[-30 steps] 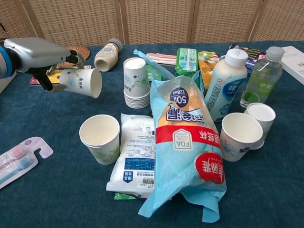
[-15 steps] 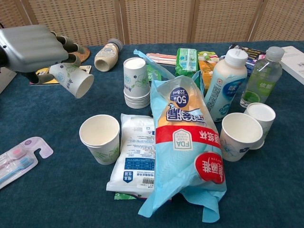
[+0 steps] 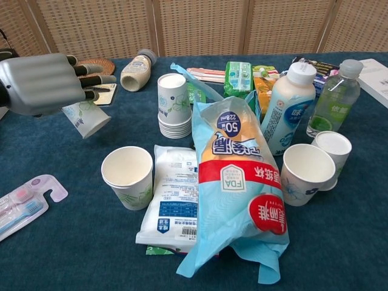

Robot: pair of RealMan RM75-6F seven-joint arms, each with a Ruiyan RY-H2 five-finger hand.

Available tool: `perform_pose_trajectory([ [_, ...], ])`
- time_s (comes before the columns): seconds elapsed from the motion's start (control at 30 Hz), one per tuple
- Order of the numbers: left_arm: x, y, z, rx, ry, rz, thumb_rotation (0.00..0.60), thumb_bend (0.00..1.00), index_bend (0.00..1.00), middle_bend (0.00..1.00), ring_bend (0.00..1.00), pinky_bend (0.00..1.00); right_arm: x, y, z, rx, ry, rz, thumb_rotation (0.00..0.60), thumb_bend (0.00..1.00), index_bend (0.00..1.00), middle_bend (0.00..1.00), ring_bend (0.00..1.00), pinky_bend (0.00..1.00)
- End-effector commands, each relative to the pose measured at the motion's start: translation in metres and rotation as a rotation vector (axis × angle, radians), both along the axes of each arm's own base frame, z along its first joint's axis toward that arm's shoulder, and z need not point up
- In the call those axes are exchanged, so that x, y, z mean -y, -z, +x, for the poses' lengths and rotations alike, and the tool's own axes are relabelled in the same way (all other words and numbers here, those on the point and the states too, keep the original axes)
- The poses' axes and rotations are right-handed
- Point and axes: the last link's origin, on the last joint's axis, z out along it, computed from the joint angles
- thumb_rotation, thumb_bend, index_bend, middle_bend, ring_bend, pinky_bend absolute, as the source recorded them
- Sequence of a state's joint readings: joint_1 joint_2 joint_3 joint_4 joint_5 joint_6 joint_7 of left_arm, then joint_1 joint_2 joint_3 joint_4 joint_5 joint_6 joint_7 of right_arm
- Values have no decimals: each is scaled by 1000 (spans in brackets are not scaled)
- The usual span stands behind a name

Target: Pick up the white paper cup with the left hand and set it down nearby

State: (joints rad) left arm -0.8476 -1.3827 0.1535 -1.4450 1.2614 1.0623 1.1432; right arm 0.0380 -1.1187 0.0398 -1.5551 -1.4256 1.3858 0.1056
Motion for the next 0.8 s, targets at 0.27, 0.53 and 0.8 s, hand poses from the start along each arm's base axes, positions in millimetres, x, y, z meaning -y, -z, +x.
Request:
perform_pose_trajectory([
  [0.27,10,17,5,-43,45,-14,600,481,271,0,0,283,-4,-2,-2,6,4,-6,599,479,50,35,0,74],
  [0.53,15,16,9,-31,55,1,600,480,83,0,0,256,-7,-4,-3,13,1,-12,600,479,50,36,0,74],
  [0.8,21,11,12,6,49,13,600,480,0,0,0,222,-9,-5,-2,17,-8,-11,600,479,50,35,0,73],
])
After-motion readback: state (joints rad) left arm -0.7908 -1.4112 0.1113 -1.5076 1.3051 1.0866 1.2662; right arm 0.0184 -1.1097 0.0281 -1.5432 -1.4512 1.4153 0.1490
